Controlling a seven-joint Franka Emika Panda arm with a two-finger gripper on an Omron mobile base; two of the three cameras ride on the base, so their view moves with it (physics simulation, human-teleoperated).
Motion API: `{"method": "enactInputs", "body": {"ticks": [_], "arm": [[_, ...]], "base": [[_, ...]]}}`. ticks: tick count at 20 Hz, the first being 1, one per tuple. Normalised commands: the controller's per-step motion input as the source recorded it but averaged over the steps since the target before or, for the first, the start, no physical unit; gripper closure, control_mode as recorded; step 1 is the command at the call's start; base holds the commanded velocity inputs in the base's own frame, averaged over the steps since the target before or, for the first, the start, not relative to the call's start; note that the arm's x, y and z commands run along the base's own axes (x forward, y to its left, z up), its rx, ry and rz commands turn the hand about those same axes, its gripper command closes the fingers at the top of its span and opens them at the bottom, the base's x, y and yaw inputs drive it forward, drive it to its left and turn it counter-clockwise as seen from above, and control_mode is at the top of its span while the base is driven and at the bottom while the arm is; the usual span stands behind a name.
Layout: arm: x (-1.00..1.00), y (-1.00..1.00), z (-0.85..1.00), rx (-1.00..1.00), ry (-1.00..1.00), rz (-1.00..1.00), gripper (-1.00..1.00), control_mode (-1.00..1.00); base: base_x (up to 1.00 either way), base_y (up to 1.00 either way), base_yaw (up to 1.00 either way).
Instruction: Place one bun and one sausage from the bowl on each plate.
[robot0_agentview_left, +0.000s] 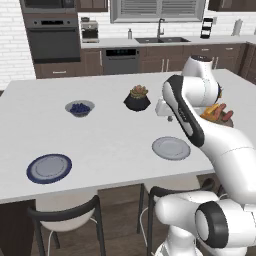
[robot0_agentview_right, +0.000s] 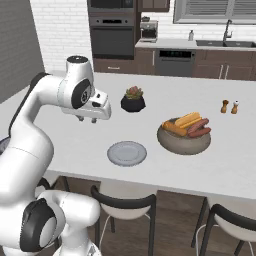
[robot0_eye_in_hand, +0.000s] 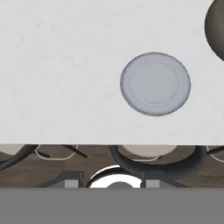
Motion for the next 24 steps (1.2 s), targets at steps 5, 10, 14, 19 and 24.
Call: {"method": "enactInputs", "body": {"ticks": [5, 10, 14, 19, 24], "arm": [[-0.12, 0.00, -0.09, 0.00, 0.00, -0.03, -1.00, -1.00], [0.05, -0.72, -0.19, 0.15, 0.00, -0.48, -1.00, -1.00], [0.41, -0.93, 0.00, 0.23, 0.02, -0.61, -1.00, -1.00], [0.41, -0.88, 0.00, 0.19, 0.02, -0.60, -1.00, -1.00], [0.44, -0.69, 0.00, 0.15, 0.07, -0.38, -1.00, -1.00]], "base": [[0.00, 0.00, 0.00], [0.00, 0.00, 0.00], [0.00, 0.00, 0.00], [0.00, 0.00, 0.00], [0.00, 0.00, 0.00]]}}
